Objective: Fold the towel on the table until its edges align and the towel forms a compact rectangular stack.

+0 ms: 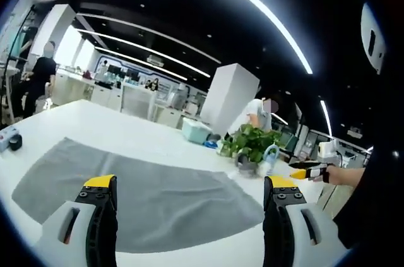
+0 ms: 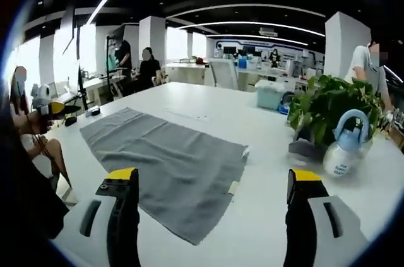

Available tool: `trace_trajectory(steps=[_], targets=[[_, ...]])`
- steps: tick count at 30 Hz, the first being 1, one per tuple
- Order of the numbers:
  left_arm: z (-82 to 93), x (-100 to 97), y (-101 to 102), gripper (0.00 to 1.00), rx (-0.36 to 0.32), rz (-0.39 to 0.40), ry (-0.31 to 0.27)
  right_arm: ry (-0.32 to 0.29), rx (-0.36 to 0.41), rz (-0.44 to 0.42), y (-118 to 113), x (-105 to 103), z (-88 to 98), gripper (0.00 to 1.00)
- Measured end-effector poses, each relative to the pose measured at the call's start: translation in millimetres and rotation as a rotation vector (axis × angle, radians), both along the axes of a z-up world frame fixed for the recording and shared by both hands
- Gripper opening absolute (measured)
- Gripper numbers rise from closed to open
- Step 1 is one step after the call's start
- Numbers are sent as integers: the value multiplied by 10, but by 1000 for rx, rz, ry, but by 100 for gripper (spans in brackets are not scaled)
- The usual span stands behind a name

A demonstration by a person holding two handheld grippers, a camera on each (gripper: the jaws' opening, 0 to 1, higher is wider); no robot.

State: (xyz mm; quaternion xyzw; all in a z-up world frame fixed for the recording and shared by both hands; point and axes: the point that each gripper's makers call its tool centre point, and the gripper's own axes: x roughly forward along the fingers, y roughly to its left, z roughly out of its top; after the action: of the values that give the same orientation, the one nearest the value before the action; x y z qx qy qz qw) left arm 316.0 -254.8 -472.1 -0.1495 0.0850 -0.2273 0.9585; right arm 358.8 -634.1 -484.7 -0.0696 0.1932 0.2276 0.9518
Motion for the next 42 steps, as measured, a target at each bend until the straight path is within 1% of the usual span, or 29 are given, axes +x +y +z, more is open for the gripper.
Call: trace_trajectory(steps=[2, 3, 4, 5, 7, 10, 13, 17, 19, 20, 22, 24, 25, 28, 30, 31, 32, 34, 35, 36, 37, 39, 42], targets=[[29, 24, -183, 99, 24, -14, -26, -11, -9, 2, -126, 48, 18, 94], [38, 45, -319, 99, 20, -20, -30, -22, -10, 7, -210, 78, 37, 93], [38, 62, -409, 99, 16, -26, -27, -27, -8, 8, -264, 94, 50, 91], [25, 86, -537, 99, 13, -33, -11, -30, -4, 10, -340, 121, 61, 90], [30, 107, -682, 99, 13, -31, -7, -28, 10, 27, -398, 142, 65, 88], [83, 102, -898, 99, -17, -11, -23, -24, 3, 66, -476, 198, 29, 89], [45, 60, -1017, 99, -30, -3, -2, -13, -6, 93, -521, 248, -25, 88], [-55, 1, -1129, 99, 4, 6, 27, -16, 11, 124, -556, 326, -27, 88], [-67, -15, -1172, 99, 14, 12, 47, -10, 18, 132, -582, 366, -24, 88], [-46, -26, -1192, 99, 18, 14, 47, -6, 18, 133, -597, 386, -20, 88], [44, -43, -1220, 99, 26, 27, 28, -7, 25, 154, -623, 433, 9, 89], [116, -36, -1221, 99, 19, 45, 9, -13, 17, 182, -647, 483, 48, 89], [139, -29, -1221, 99, 15, 51, 4, -19, -14, 199, -686, 520, 57, 90], [211, 6, -1242, 99, 16, 53, -7, -34, -81, 214, -789, 602, 102, 89], [233, 9, -1273, 99, 38, 42, 4, -37, -84, 211, -832, 656, 196, 89], [266, 12, -1292, 99, 62, 32, -14, -45, -80, 215, -847, 689, 243, 89], [315, 35, -1311, 99, 94, 26, -43, -62, -56, 234, -822, 735, 310, 89], [369, 72, -1357, 99, 91, 16, -54, -51, -40, 256, -805, 808, 340, 89], [414, 102, -1429, 99, 87, -16, -62, -49, -47, 266, -798, 840, 350, 89], [434, 125, -1471, 99, 95, -32, -62, -52, -84, 284, -799, 889, 366, 89], [465, 157, -1533, 99, 124, -57, -72, -58, -108, 293, -803, 924, 389, 89], [534, 201, -1635, 99, 151, -87, -89, -67, -121, 316, -783, 1007, 461, 89], [631, 237, -1741, 99, 143, -107, -111, -67, -127, 354, -762, 1132, 546, 89]])
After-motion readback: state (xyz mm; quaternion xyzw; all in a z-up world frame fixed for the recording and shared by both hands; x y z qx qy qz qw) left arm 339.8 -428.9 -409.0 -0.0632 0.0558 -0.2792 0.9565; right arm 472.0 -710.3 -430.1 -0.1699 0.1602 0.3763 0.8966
